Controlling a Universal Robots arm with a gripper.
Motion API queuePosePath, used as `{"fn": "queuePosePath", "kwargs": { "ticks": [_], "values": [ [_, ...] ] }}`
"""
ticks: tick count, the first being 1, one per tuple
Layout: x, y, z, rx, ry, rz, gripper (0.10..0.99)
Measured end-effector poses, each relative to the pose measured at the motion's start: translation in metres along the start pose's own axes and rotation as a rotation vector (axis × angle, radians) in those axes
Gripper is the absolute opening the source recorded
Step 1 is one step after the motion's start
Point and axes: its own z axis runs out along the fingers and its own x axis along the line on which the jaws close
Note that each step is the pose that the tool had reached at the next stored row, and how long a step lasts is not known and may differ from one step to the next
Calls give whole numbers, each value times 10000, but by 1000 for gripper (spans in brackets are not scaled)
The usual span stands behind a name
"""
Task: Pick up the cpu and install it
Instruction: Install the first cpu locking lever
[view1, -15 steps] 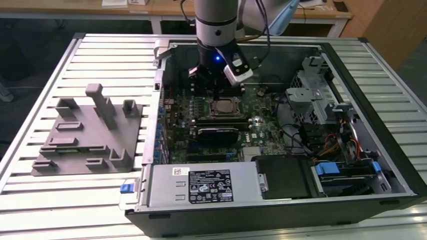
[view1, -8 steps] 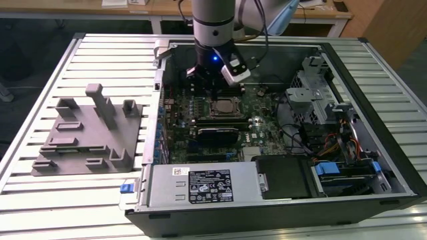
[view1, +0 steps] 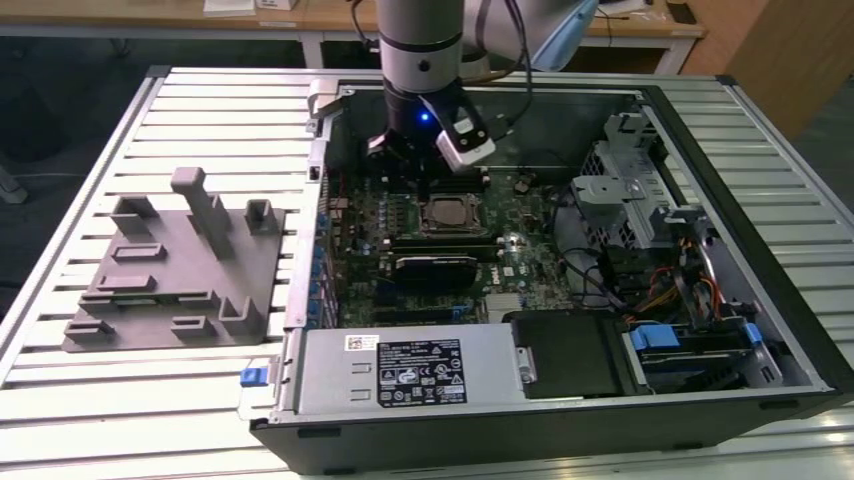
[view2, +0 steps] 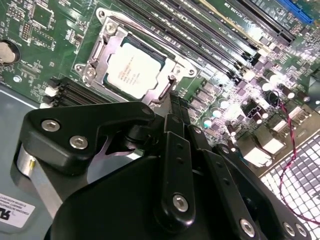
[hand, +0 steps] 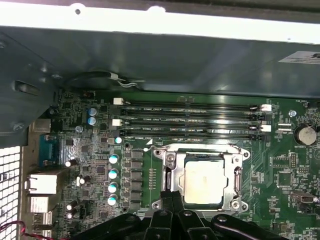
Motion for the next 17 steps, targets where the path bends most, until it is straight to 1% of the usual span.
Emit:
{"fn": "queuePosePath", "kwargs": {
  "ticks": [17],
  "values": [
    [168,-9,-10,0,0,1,106]
  ]
}}
